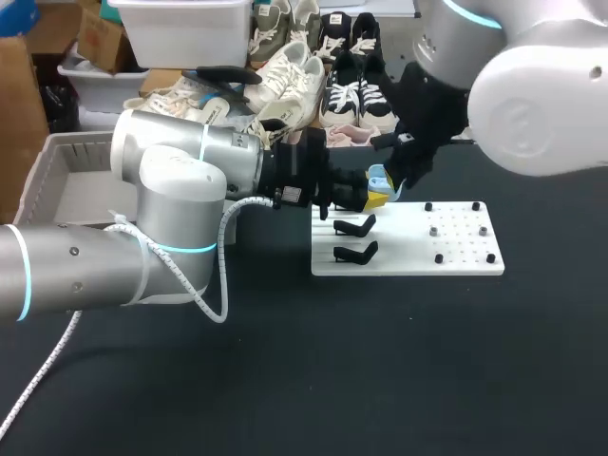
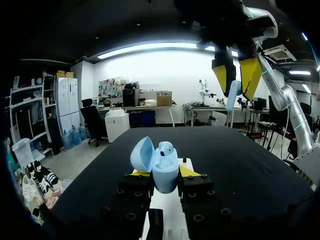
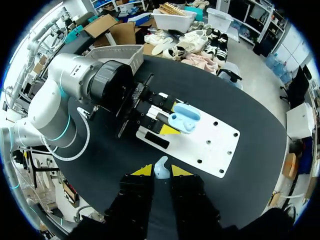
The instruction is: Pick up each earbud case from the left stands, insert the matching earbuds, close the lid, and place the case in the box.
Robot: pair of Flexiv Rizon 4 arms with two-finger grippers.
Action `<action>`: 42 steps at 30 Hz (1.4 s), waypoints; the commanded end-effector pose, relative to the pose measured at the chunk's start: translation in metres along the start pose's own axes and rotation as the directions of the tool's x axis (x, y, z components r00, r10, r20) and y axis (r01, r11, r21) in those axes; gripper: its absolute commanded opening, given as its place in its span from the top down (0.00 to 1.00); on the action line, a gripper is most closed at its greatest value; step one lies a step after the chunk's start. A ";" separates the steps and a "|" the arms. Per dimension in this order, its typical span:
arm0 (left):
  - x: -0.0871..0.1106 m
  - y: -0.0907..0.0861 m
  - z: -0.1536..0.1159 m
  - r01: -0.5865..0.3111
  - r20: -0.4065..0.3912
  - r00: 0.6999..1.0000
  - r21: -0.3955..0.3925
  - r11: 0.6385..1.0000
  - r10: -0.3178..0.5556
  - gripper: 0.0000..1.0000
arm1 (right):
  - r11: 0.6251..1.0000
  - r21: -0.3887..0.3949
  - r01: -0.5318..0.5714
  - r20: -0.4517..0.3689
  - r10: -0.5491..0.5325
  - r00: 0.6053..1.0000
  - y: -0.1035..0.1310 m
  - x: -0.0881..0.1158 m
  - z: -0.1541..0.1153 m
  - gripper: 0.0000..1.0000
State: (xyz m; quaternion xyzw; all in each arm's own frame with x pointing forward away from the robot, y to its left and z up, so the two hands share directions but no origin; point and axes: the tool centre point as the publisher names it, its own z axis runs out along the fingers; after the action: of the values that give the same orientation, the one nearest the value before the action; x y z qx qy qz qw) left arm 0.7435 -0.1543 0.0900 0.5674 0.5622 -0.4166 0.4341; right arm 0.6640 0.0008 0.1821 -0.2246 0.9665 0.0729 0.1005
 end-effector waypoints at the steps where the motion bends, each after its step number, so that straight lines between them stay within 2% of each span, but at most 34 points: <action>1: 0.000 -0.001 0.000 -0.001 0.001 1.000 -0.004 1.000 0.001 1.00 | 1.000 -0.010 0.011 -0.050 -0.011 0.999 -0.001 -0.011 0.006 1.00; 11: 0.000 -0.001 0.000 -0.001 0.001 1.000 -0.004 1.000 0.001 1.00 | 0.998 -0.030 0.054 -0.055 -0.056 0.997 -0.001 -0.023 0.020 1.00; 16: 0.000 -0.001 0.000 -0.001 0.001 1.000 -0.004 1.000 0.001 1.00 | 0.999 -0.032 0.042 -0.080 -0.045 0.996 -0.004 -0.031 0.032 1.00; 31: 0.000 -0.001 0.000 -0.001 0.001 1.000 -0.004 1.000 0.001 1.00 | 0.999 -0.035 0.020 -0.072 -0.023 0.997 -0.013 -0.048 0.042 1.00; 42: 0.000 -0.001 0.000 -0.001 0.001 1.000 -0.004 1.000 0.001 1.00 | 0.999 -0.047 0.014 -0.082 -0.018 0.996 -0.016 -0.050 0.049 1.00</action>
State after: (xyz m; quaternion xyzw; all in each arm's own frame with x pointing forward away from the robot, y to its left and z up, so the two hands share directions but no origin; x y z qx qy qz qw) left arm 0.7435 -0.1543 0.0900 0.5674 0.5622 -0.4166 0.4341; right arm 0.7199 0.0171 0.1446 -0.2366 0.9662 0.0836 0.0594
